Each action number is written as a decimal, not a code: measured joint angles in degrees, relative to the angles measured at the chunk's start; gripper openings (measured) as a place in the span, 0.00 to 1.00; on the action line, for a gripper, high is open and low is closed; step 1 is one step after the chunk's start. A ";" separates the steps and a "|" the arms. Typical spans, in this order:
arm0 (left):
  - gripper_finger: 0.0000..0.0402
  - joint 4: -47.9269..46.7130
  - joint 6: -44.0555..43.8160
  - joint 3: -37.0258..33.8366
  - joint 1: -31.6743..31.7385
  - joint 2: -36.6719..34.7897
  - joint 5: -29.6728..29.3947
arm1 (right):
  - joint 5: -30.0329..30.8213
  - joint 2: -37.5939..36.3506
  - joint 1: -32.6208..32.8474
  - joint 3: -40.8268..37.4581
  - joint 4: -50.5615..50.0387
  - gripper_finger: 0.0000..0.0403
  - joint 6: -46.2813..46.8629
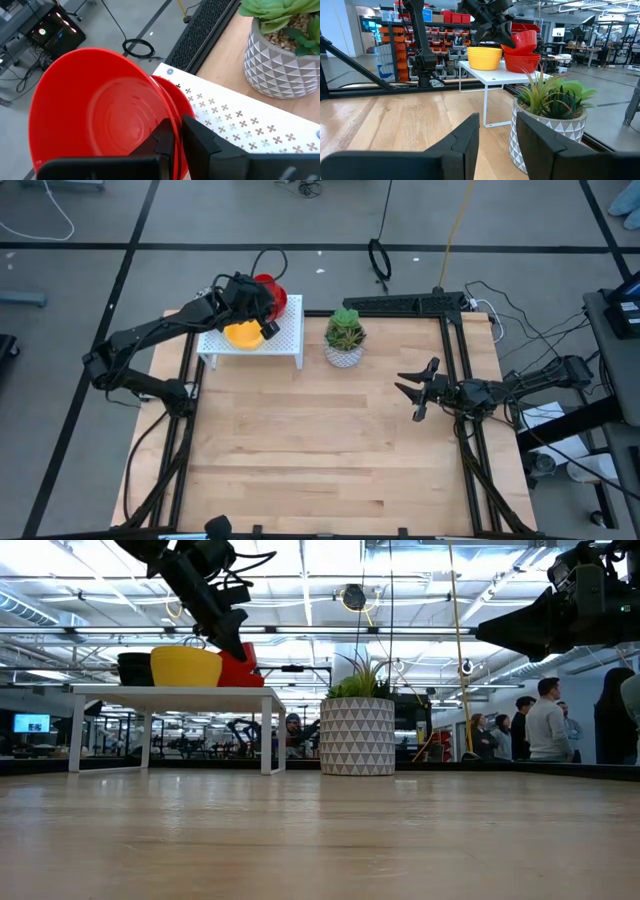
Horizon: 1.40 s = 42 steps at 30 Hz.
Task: Pick & Place Mini bowls
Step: Stack the red bowl on top of the red bowl on the shelf
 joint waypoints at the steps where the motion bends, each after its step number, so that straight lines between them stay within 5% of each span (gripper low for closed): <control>1: 0.09 0.01 0.01 0.00 0.00 0.00 0.00 | 0.00 0.00 0.00 0.00 0.00 0.29 0.00; 42: 0.10 2.48 1.35 0.00 0.31 5.16 1.40 | 0.00 0.02 0.00 0.00 0.00 0.29 0.00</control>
